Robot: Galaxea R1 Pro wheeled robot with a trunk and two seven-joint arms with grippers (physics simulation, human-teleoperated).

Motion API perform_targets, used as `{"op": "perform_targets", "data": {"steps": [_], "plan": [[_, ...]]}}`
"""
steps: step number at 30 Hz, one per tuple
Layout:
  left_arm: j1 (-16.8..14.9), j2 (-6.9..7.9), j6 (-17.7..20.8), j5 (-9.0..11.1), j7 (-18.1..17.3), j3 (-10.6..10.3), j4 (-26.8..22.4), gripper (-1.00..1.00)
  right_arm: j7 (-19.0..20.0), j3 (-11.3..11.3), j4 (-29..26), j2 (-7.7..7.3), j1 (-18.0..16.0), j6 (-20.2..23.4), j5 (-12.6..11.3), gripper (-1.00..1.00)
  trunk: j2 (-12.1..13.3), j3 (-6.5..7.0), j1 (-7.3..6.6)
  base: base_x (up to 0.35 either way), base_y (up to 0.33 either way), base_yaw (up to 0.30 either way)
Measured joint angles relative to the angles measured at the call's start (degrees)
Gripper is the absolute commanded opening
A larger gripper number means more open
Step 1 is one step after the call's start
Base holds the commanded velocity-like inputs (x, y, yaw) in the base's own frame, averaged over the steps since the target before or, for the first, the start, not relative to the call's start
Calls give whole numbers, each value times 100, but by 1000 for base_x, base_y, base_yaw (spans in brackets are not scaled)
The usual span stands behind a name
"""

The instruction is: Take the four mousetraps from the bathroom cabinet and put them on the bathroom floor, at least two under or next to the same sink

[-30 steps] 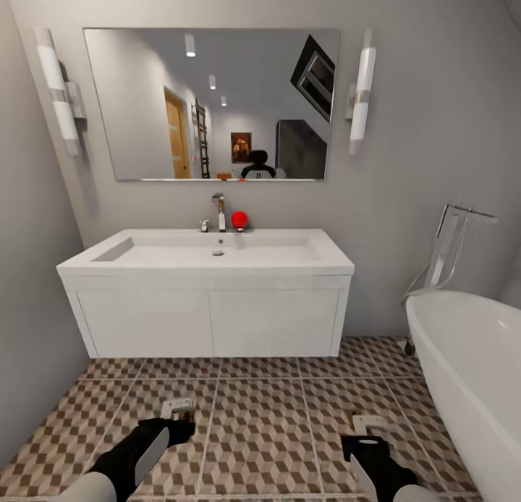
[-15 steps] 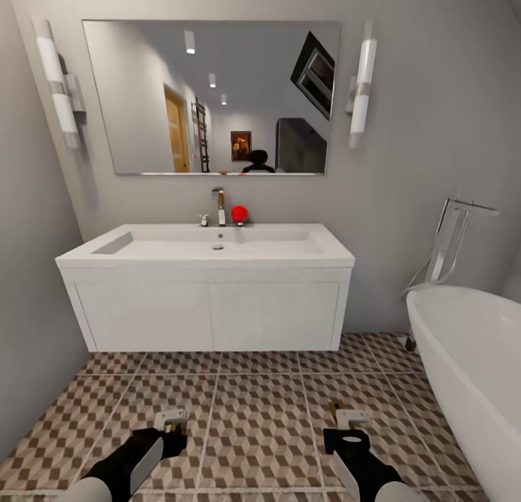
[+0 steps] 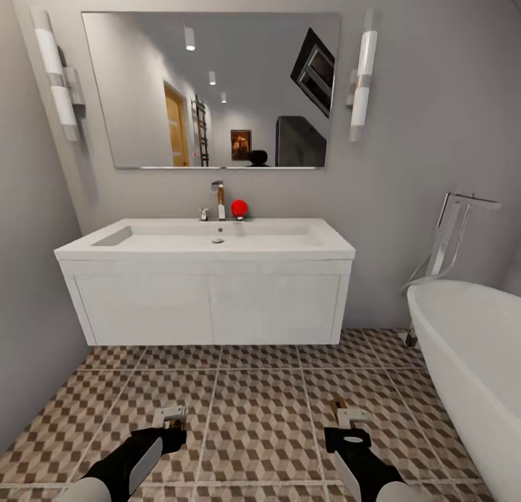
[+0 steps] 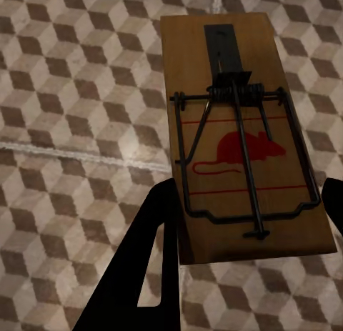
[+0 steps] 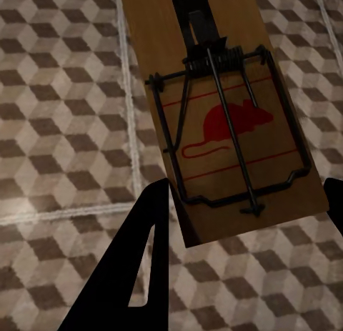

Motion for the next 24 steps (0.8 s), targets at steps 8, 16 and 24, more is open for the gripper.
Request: {"op": "perform_targets", "data": {"steps": [8,16,24], "plan": [[0,0,-21,0,-4,0,0,-100,3,0,0,-84,1,-2,-5,-100,-321,-144,176,0,0,0],[0,0,-23,0,-10,0,-9,-100,9,0,0,-105,-1,-6,-5,-100,-642,-287,352,0,0,0],[0,0,-29,0,-15,0,-22,-100,9,0,0,-110,1,-7,-4,-100,-963,-431,527,0,0,0]]}}
